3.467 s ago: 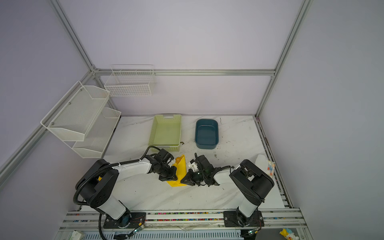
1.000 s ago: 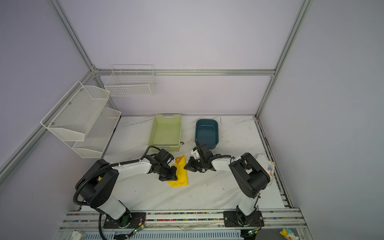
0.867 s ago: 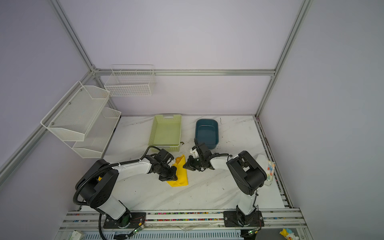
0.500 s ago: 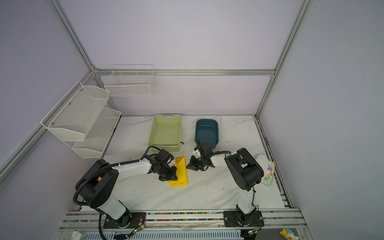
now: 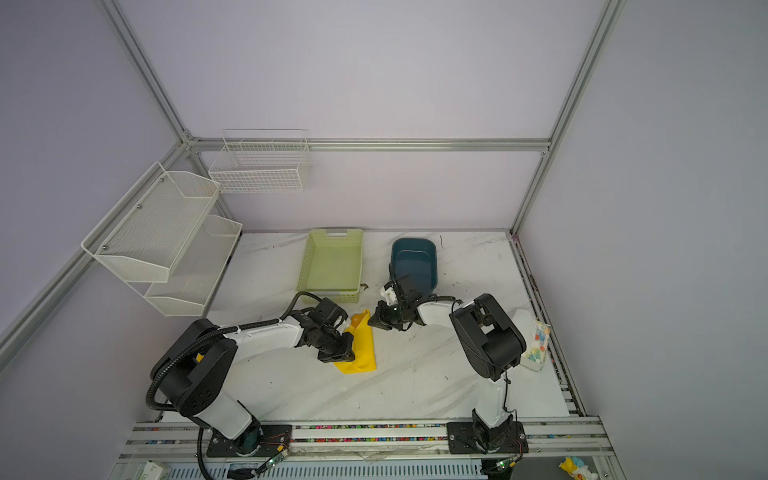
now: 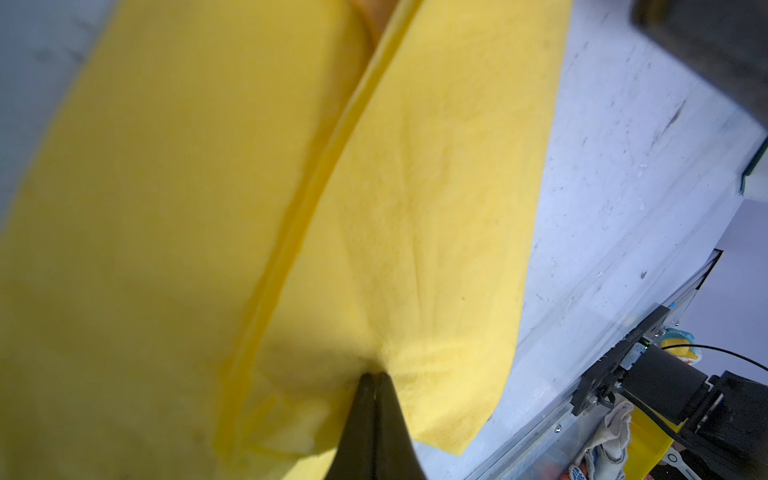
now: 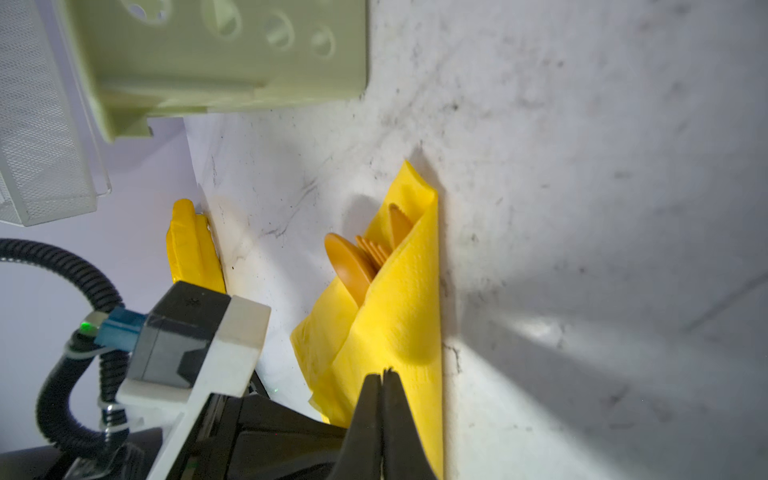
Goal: Place the utensils on the paper napkin and roll it up
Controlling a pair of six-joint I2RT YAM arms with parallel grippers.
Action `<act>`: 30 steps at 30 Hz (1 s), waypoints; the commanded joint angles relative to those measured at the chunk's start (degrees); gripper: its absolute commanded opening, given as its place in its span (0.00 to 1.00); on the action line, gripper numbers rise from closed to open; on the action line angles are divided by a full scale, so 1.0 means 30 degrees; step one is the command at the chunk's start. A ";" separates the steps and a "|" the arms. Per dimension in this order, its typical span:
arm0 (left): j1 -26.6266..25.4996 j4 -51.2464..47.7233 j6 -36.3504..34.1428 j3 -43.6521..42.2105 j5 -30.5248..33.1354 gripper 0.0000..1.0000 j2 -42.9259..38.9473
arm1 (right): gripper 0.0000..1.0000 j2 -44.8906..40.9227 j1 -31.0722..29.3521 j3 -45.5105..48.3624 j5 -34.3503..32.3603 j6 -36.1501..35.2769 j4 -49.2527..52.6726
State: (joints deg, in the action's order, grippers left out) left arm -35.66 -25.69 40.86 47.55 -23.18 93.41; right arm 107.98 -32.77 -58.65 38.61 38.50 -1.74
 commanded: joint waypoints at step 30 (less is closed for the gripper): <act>0.0051 -0.1297 -0.0750 0.0606 0.1233 0.07 -0.0197 | 0.04 -0.1925 0.0035 0.0192 -0.4552 -0.0681 0.4193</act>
State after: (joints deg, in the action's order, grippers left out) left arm -35.64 -27.70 39.79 47.55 -20.62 92.18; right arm 105.95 -32.71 -58.13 28.62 36.58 6.76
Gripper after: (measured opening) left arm 0.068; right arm 0.056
